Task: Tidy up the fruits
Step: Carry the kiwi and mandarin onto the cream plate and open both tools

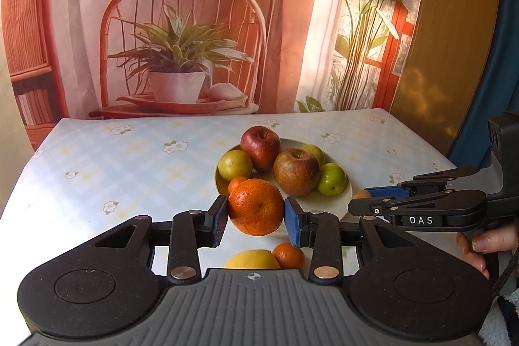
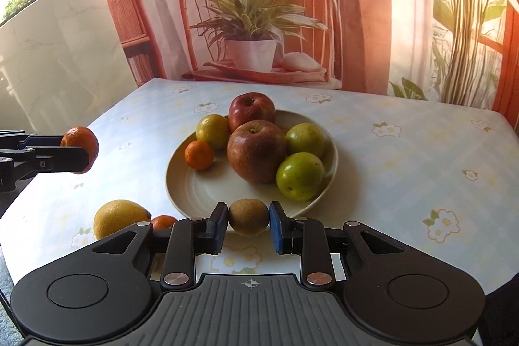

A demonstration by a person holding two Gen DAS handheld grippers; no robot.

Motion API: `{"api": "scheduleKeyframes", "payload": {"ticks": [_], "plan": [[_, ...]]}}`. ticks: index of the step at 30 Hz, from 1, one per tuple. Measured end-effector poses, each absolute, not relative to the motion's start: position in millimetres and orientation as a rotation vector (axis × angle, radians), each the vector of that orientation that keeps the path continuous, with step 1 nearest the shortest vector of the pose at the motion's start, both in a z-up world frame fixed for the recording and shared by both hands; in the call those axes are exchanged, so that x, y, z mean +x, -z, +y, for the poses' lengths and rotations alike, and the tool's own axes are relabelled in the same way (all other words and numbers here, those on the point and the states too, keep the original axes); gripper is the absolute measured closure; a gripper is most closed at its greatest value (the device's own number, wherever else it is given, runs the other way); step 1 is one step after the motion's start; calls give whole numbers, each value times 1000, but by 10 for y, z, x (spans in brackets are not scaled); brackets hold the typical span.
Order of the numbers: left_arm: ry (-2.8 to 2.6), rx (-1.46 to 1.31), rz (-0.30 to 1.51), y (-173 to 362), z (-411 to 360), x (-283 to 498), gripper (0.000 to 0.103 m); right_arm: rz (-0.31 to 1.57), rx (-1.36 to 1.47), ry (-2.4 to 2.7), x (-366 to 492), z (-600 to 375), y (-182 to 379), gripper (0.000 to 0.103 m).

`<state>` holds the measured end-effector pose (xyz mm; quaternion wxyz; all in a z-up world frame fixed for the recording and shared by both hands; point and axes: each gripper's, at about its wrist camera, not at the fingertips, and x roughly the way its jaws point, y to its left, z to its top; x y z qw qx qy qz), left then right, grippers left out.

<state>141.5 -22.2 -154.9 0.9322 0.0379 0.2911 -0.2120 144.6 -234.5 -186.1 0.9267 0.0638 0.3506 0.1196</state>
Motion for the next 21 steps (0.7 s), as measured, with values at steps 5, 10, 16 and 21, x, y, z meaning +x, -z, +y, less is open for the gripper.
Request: {"api": "scheduleKeyframes", "payload": {"ticks": [5,10,16,21], "plan": [[486,116,610,1540,-411,1695,64,710,118,-215,1563,-2463,1859,78],[522,112,715,1772,-553,2016,64,722,108,-212,1652,-2482,1944,78],[524,162,780,2012,-665,2249,64,741,113,-226,1768,-2450,2033,78],[522,189,821,2132,-691,2369,64,753,100,-235,1844,-2397,2100,78]]}}
